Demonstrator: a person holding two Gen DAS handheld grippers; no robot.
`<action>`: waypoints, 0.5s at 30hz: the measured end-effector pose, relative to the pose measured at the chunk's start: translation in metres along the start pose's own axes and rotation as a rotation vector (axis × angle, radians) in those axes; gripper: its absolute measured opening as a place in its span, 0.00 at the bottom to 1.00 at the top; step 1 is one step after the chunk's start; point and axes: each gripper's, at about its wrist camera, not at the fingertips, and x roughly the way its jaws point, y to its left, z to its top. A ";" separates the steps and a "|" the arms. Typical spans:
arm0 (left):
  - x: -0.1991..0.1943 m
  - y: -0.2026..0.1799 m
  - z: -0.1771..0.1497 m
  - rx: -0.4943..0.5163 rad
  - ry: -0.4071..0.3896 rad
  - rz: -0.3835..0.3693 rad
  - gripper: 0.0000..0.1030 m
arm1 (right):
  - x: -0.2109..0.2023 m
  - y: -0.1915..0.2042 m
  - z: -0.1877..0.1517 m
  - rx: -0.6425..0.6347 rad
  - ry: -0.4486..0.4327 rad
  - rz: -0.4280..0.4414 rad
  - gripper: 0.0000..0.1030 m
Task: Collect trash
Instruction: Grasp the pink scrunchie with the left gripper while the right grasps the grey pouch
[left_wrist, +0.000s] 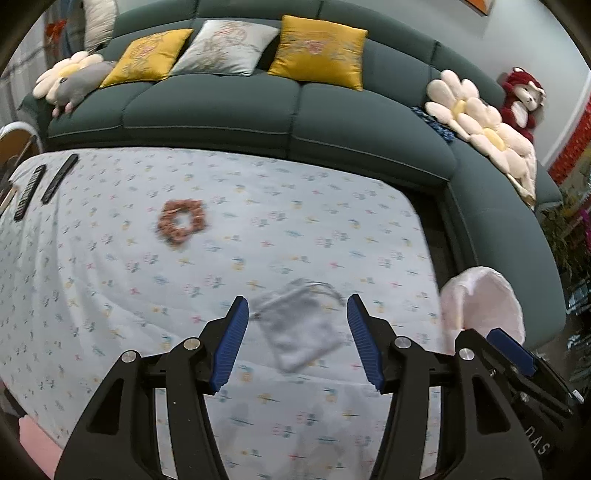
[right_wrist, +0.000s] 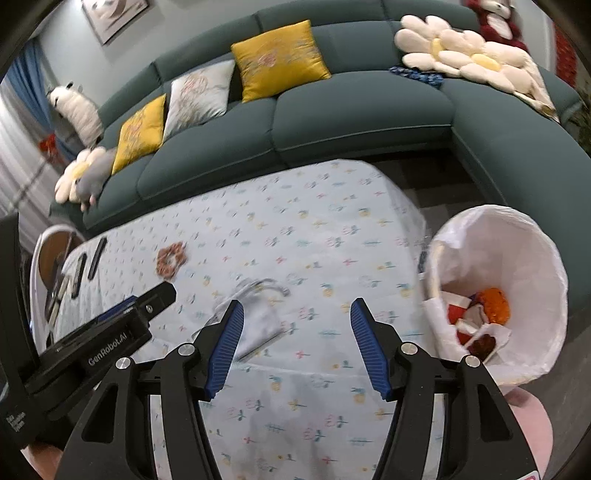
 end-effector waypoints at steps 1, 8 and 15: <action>0.001 0.006 0.000 -0.009 0.000 0.008 0.51 | 0.003 0.004 -0.001 -0.007 0.006 0.000 0.57; 0.013 0.049 0.005 -0.046 0.010 0.067 0.53 | 0.036 0.037 -0.010 -0.046 0.071 0.000 0.57; 0.041 0.097 0.011 -0.080 0.051 0.148 0.57 | 0.077 0.054 -0.019 -0.060 0.141 -0.030 0.67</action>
